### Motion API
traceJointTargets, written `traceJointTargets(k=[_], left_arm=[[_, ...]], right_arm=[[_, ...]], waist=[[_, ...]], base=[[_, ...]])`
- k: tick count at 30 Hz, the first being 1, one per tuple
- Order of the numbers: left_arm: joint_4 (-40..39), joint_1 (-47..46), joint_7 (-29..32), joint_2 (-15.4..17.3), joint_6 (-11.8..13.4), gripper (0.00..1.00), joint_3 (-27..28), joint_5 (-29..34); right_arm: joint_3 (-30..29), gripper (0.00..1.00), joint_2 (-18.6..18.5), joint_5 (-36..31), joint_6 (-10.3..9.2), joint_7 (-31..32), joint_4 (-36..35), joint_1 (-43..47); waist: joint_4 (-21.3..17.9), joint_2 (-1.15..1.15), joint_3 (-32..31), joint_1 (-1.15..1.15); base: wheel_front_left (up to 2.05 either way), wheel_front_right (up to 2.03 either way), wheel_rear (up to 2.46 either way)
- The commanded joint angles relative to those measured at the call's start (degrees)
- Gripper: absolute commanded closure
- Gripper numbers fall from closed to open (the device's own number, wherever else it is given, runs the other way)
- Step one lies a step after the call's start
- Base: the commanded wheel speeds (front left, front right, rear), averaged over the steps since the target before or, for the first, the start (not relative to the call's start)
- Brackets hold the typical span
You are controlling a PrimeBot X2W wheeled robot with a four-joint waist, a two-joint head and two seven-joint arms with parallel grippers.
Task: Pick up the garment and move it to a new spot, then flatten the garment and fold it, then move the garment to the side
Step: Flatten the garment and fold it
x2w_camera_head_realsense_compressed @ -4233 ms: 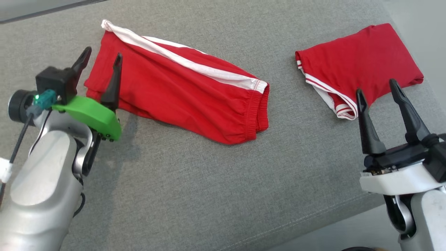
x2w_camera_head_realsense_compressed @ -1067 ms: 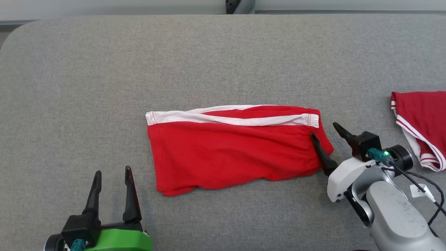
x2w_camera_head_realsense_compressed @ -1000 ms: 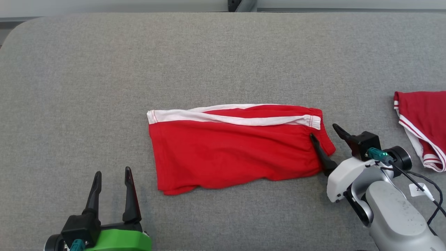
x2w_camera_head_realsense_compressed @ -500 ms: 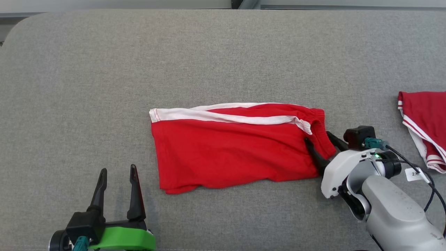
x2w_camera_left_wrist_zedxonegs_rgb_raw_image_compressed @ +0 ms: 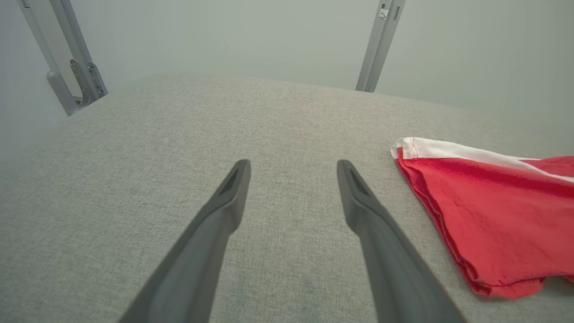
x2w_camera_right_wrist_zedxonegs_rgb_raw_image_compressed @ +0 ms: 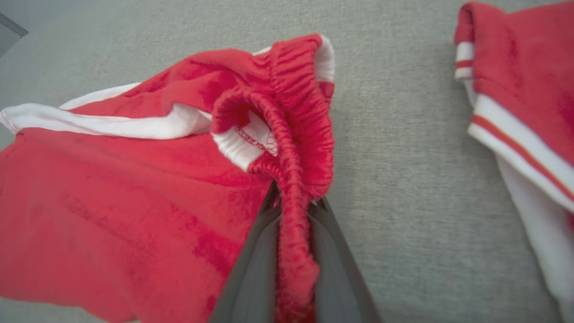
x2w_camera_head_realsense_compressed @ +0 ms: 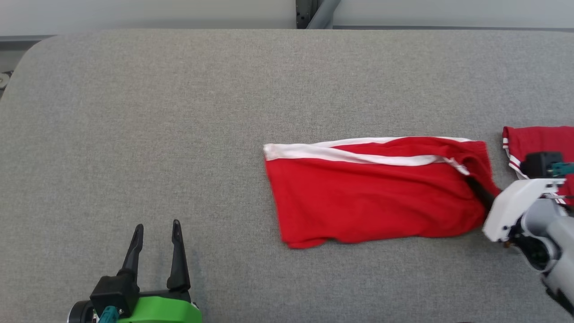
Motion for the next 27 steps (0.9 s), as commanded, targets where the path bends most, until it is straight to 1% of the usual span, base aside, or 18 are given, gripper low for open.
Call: traceJointTargets(k=[1, 5, 7, 9, 12, 14, 16, 17, 19, 21, 25, 27], left_arm=[[0.39, 0.46, -0.16, -0.03, -0.65, 0.0, 0.22, 0.6], [1.77, 1.42, -0.15, -0.01, -1.97, 0.0, 0.59, 0.78], [2.23, 1.67, -0.16, -0.01, -2.37, 0.0, 0.91, 0.62], [2.46, 2.15, -0.16, -0.01, -2.46, 0.0, 1.15, 0.29], [2.53, 2.71, -0.16, -0.01, -2.26, 0.0, 0.79, -0.14], [2.35, 2.74, -0.16, -0.01, -2.05, 0.0, 0.5, -0.39], [2.61, 2.88, -0.16, -0.01, -2.01, 0.0, 0.2, -0.24], [2.61, 2.88, -0.16, -0.01, -2.01, 0.0, 0.2, -0.24], [2.96, 2.44, -0.16, -0.01, -2.31, 0.0, -0.02, 0.29], [3.18, 1.55, -0.16, 0.0, -2.41, 0.0, -0.15, 0.54], [4.09, 0.21, -0.15, 0.0, -3.03, 0.0, -0.84, 1.41], [4.54, -0.35, -0.16, 0.01, -3.28, 0.0, -1.11, 1.77]], right_arm=[[-0.63, 1.0, -2.02, 0.94, -0.12, 0.41, 0.72, 0.38], [-1.92, 1.0, -8.53, 1.16, -0.11, 1.11, 1.86, -0.15], [-2.65, 1.0, -10.18, 1.2, -0.08, 1.46, 1.48, -0.8], [-3.45, 1.0, -10.36, 1.58, -0.08, 2.5, 0.24, -1.46], [-3.46, 1.0, -8.32, 2.16, -0.06, 5.42, -5.15, -0.99], [-2.53, 1.0, -6.34, 1.41, -0.07, 8.03, -9.59, 0.26], [-1.42, 1.0, -3.59, -0.72, -0.07, 9.93, -13.17, 1.0], [-1.42, 1.0, -3.59, -0.72, -0.07, 9.93, -13.17, 1.0], [-1.39, 1.0, 0.58, -3.03, -0.07, 10.74, -14.53, 1.11], [-0.93, 1.0, 5.63, -5.69, -0.06, 11.39, -14.43, 0.99], [-0.1, 1.0, 14.35, -12.29, -0.06, 12.19, -11.38, -0.7], [-0.08, 1.0, 17.82, -15.0, -0.06, 12.06, -9.3, -1.52]], waist=[[-0.3, 0.0, -1.14, 0.0], [-0.62, 0.0, -3.0, 0.0], [-0.88, 0.0, -3.83, 0.0], [-1.14, 0.0, -4.44, 0.0], [-1.44, 0.0, -4.79, 0.0], [-1.92, 0.0, -4.48, 0.0], [-2.51, 0.0, -3.96, 0.0], [-2.51, 0.0, -3.96, 0.0], [-2.98, 0.0, -3.31, 0.0], [-3.27, 0.0, -2.71, 0.0], [-3.44, 0.0, -1.67, 0.0], [-3.29, 0.0, -1.35, 0.0]], base=[[0.0, 0.0, 0.0], [0.0, 0.0, 0.0], [0.0, 0.0, 0.0], [0.0, 0.0, 0.0], [0.0, 0.0, 0.0], [0.0, 0.0, 0.0], [0.0, 0.0, 0.0], [0.0, 0.0, 0.0], [0.0, 0.0, 0.0], [0.0, 0.0, 0.0], [0.0, 0.0, 0.0], [0.0, 0.0, 0.0]])
